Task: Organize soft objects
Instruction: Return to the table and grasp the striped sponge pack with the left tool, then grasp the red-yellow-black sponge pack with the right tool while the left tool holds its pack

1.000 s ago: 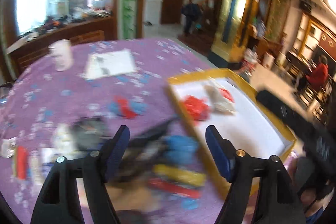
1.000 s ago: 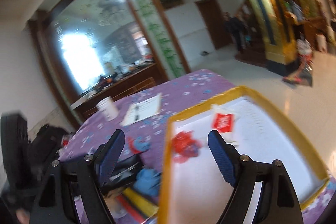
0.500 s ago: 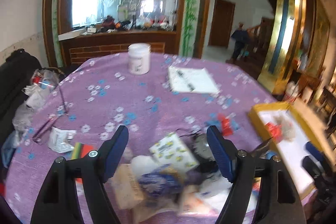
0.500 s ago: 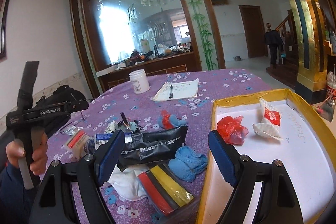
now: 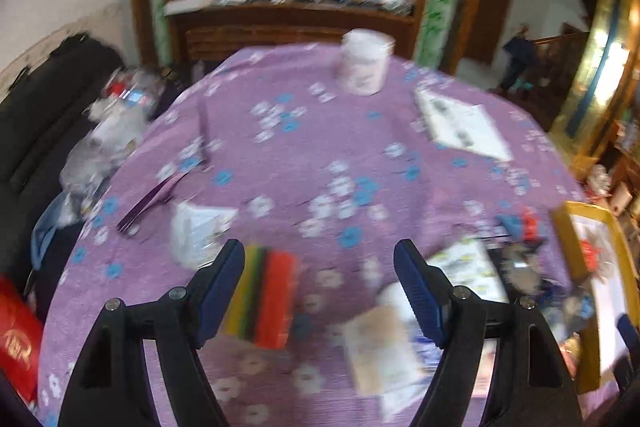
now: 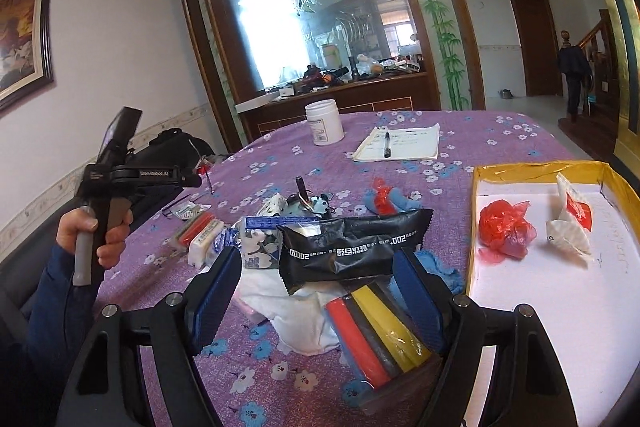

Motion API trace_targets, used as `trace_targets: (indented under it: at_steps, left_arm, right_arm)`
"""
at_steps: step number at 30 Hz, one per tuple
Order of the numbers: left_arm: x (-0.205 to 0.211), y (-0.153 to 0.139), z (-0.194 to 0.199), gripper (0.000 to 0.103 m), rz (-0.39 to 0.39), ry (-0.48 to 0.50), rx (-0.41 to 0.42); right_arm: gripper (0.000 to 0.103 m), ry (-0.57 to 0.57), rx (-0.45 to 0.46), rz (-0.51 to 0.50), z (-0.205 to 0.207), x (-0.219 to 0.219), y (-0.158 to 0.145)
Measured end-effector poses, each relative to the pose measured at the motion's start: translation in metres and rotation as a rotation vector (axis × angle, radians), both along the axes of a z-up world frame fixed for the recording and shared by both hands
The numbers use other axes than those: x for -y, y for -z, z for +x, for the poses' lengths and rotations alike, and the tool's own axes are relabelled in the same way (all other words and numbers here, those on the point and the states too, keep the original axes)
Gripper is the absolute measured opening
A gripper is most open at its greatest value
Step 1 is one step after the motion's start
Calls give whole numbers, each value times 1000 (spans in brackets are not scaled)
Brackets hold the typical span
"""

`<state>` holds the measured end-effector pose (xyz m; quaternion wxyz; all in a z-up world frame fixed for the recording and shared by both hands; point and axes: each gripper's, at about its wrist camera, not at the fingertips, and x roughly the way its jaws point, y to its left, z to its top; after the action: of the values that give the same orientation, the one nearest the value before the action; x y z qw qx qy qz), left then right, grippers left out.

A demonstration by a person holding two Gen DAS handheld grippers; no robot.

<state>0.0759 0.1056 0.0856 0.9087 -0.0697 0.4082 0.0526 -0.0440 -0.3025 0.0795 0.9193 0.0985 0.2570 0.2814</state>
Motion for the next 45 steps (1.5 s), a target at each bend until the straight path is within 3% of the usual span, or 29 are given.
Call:
trace_targets:
  at_steps: [7, 14, 16, 17, 21, 24, 28, 30, 33, 37, 41, 43, 45]
  left_arm:
    - [-22, 35, 15, 75, 20, -60, -171]
    - [-16, 65, 24, 75, 150, -59, -277]
    - [-10, 71, 26, 58, 189, -55, -292]
    - [-6, 70, 26, 39, 176, -40, -281]
    - [3, 57, 21, 38, 151, -30, -207]
    - [11, 35, 11, 38, 47, 22, -96]
    - [30, 14, -1, 38, -49, 114, 8]
    - [38, 10, -5, 38, -111, 170, 25]
    - [51, 5, -10, 38, -171, 235, 33]
    - [67, 2, -18, 38, -166, 292, 39]
    - [80, 5, -20, 38, -150, 327, 21]
    - [83, 6, -22, 38, -143, 338, 20]
    - [84, 5, -24, 38, -140, 346, 25]
  right_arm:
    - [82, 19, -22, 14, 5, 5, 2]
    - [82, 29, -20, 26, 5, 9, 0]
    - [82, 30, -34, 33, 7, 10, 1]
    - [82, 33, -38, 35, 8, 10, 2]
    - [82, 59, -46, 40, 10, 15, 2]
    - [82, 71, -68, 50, 14, 20, 4]
    - [82, -20, -165, 73, 24, 19, 13]
    - [82, -58, -202, 12, 24, 7, 15]
    - [82, -59, -235, -156, 24, -14, 18]
    - [82, -81, -289, -376, 36, -37, 25]
    - [82, -168, -401, -551, 58, -51, 46]
    - [82, -215, -451, -568, 69, -52, 54]
    - [71, -227, -476, -539, 74, -45, 53]
